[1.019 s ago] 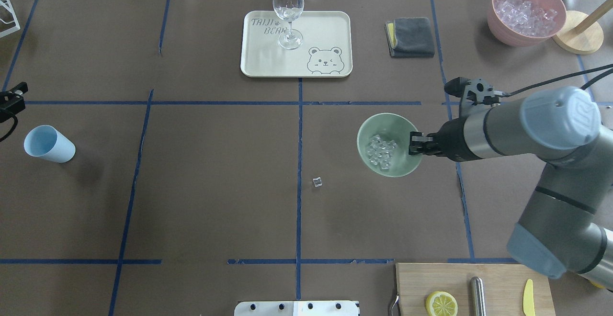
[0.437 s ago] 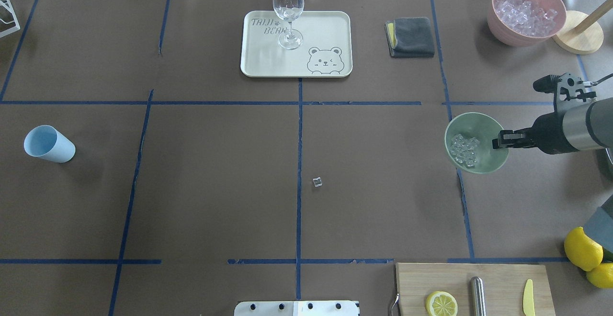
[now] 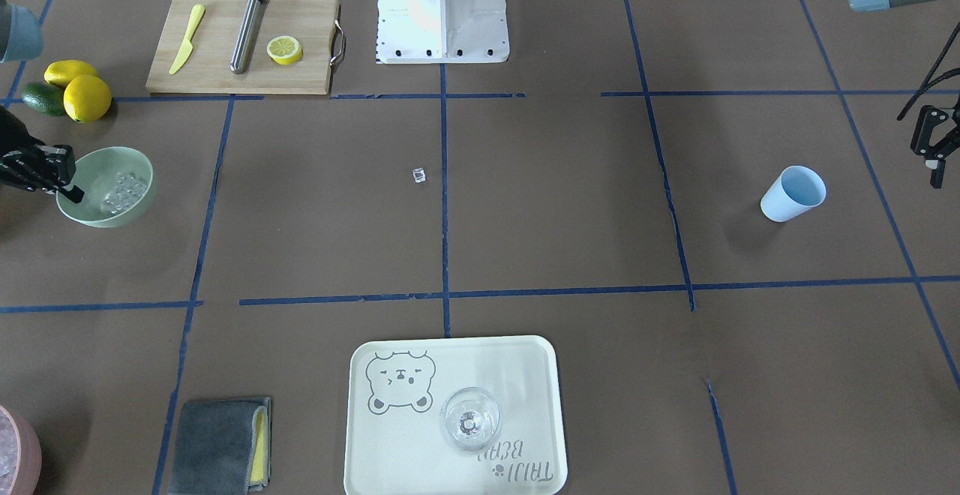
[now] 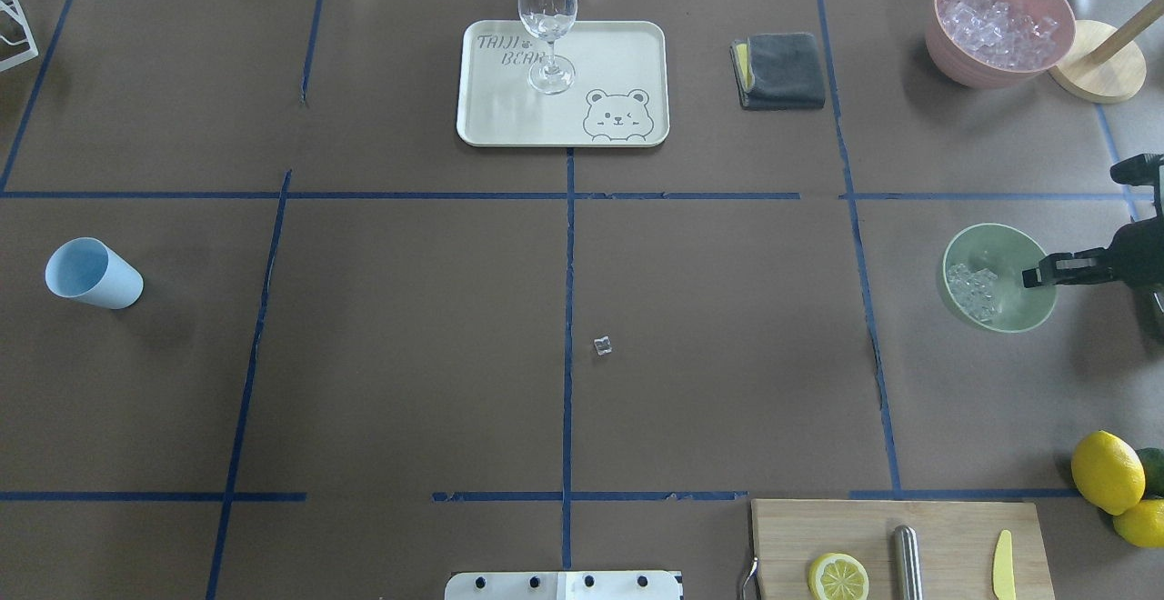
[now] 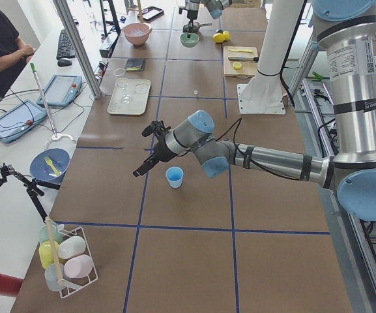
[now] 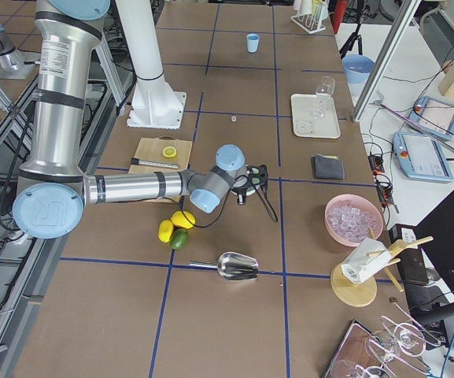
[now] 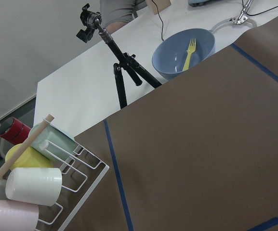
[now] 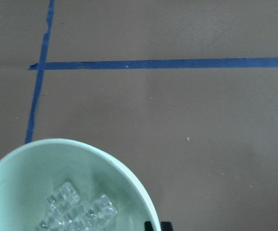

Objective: Pour ice into bowl

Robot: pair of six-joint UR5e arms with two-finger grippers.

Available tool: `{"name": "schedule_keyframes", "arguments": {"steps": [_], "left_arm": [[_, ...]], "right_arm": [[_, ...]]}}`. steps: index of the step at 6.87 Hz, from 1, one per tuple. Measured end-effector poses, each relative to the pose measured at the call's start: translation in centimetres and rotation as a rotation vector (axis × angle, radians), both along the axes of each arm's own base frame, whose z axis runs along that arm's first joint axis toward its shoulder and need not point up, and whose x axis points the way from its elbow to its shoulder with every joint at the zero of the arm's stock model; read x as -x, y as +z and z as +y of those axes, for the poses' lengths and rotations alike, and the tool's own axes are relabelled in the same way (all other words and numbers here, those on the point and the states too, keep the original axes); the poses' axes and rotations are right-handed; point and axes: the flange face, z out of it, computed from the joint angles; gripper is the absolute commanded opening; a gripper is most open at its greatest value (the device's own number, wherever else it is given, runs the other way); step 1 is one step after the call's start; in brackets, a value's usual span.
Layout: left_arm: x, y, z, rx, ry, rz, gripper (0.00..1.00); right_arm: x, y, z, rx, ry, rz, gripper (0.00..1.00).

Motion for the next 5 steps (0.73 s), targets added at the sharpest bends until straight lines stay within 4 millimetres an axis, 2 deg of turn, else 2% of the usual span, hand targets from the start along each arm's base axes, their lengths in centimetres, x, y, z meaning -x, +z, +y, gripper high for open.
{"name": "schedule_keyframes", "arguments": {"steps": [1, 2, 3, 5], "left_arm": [[0.5, -0.1, -0.3, -0.002, 0.008, -0.011, 1.00], [0.7, -0.1, -0.5, -0.002, 0.011, -0.016, 1.00], [0.8, 0.0, -0.5, 0.000, 0.012, -0.018, 1.00], [0.8, 0.4, -0.6, 0.007, 0.014, -0.020, 1.00]], "right_arm": [[-1.2, 2.2, 0.2, 0.017, -0.003, -0.001, 0.00], [-1.6, 3.2, 0.3, 0.033, -0.002, 0.000, 0.28], [-1.7, 3.5, 0.2, 0.045, -0.003, -0.003, 0.99], [-1.7, 3.5, 0.2, 0.056, -0.011, -0.010, 1.00]]}}
